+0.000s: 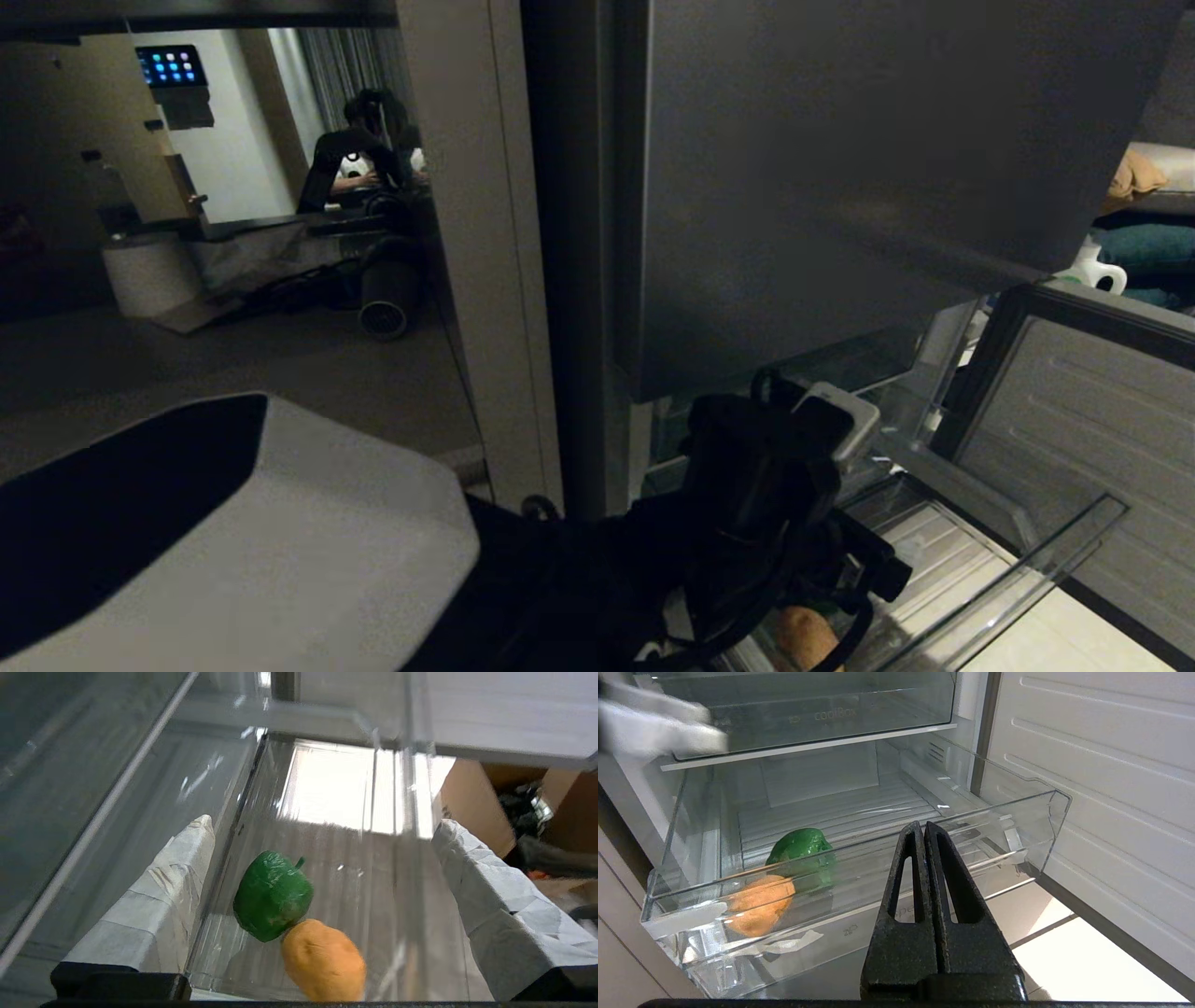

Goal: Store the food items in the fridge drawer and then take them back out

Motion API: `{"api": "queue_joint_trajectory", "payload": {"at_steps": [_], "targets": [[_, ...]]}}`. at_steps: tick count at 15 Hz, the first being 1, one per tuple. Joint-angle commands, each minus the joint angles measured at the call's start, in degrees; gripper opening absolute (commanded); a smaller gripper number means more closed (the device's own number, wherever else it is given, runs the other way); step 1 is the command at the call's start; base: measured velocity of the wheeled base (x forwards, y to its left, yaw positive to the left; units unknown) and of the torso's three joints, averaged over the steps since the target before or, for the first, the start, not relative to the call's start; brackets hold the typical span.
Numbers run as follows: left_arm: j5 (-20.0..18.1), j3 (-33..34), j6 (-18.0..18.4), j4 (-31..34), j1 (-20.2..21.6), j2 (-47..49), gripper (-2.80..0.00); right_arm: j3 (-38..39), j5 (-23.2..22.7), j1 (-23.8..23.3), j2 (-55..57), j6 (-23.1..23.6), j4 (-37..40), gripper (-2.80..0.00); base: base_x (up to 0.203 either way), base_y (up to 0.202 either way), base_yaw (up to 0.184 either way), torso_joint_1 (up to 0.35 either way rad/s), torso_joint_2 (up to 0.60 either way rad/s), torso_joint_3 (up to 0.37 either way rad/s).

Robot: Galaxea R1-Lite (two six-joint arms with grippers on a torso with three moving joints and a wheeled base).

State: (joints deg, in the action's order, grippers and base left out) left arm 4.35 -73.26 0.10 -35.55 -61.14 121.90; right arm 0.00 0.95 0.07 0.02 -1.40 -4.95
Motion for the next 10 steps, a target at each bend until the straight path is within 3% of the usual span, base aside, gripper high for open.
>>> {"api": "queue_joint_trajectory", "payload": {"at_steps": [1, 2, 6, 10], "targets": [[0.3, 4.7, 0.0, -1.3, -0.7, -6.6, 0.00, 1.8, 0.0, 0.0, -0.1, 0.0, 0.0, -2.80, 0.000, 0.000, 0.000, 0.000, 0.00, 0.000], [0.4, 7.0, 0.0, -2.1, -0.7, -9.2, -2.80, 1.8, 0.0, 0.0, -0.1, 0.0, -0.1, -2.80, 0.000, 0.000, 0.000, 0.000, 0.00, 0.000], [1.9, 16.8, -0.7, -7.0, -0.2, -19.6, -2.80, 1.8, 0.0, 0.0, -0.1, 0.1, -0.1, -2.80, 0.000, 0.000, 0.000, 0.000, 0.00, 0.000], [4.6, 20.8, -1.2, -11.7, 5.4, -24.4, -2.80, 1.8, 0.0, 0.0, -0.1, 0.2, -0.1, -2.80, 0.000, 0.000, 0.000, 0.000, 0.00, 0.000]]}}
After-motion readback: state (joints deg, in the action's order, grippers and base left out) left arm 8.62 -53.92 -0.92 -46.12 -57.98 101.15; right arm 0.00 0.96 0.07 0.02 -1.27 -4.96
